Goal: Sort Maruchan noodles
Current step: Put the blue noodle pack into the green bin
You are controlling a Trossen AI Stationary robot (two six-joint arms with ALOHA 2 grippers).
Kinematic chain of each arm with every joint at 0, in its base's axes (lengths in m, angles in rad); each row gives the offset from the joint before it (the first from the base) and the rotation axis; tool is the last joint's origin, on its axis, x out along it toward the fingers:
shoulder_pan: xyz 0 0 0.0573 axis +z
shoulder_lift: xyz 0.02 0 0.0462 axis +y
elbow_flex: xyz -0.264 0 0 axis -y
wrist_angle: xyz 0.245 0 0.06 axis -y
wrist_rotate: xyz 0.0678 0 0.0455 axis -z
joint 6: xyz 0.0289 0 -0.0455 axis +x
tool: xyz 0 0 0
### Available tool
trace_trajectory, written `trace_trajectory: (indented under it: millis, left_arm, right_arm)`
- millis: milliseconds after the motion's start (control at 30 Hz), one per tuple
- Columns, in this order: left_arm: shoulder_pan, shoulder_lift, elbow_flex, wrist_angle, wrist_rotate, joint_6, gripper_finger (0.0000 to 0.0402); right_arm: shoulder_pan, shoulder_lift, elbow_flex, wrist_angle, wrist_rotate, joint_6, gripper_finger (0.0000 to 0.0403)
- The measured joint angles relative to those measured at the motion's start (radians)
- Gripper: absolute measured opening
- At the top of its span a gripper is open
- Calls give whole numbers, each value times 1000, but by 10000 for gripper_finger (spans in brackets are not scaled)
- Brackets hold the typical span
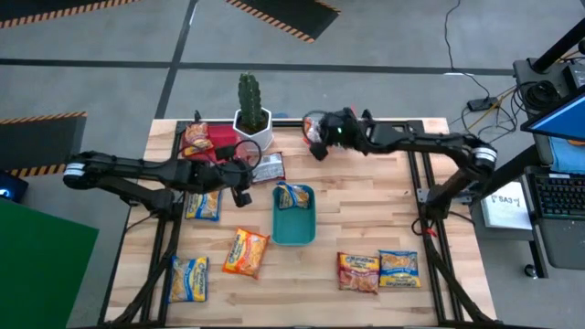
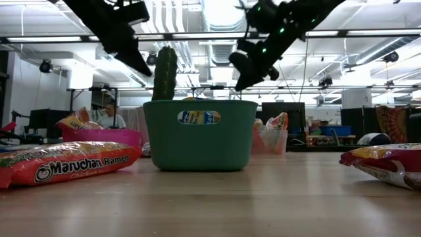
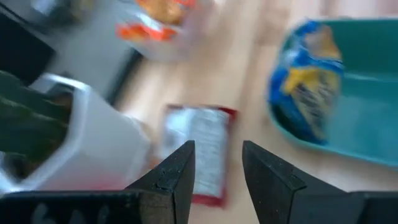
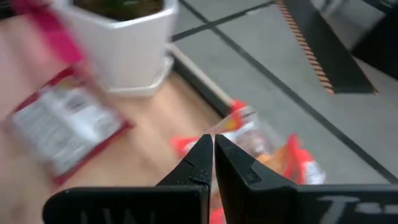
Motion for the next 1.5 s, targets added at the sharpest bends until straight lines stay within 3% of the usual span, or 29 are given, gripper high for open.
trace_trajectory:
  millis: [300, 567, 733, 900, 1100, 1500]
  left_arm:
    - [-15, 78, 0, -167, 459, -207, 116]
    - [-56, 167, 64, -388, 602, -456, 116]
    - [-67, 227, 74, -581, 601, -633, 116]
    - [-64, 308, 73, -724, 593, -715, 117]
    - [-61, 376, 72, -733, 419, -761, 117]
    - [-58, 372, 72, -742, 394, -719, 117]
  right_arm:
    - [109, -231, -179, 62, 0, -35, 9]
    - [110, -391, -316, 201, -11, -107, 9]
    - [110, -425, -369, 300, -51, -149, 9]
    - [110, -431, -368, 324, -109, -161, 9]
    - [110, -430, -368, 322, -136, -160, 9]
    - [110, -430, -368, 313, -140, -151, 9]
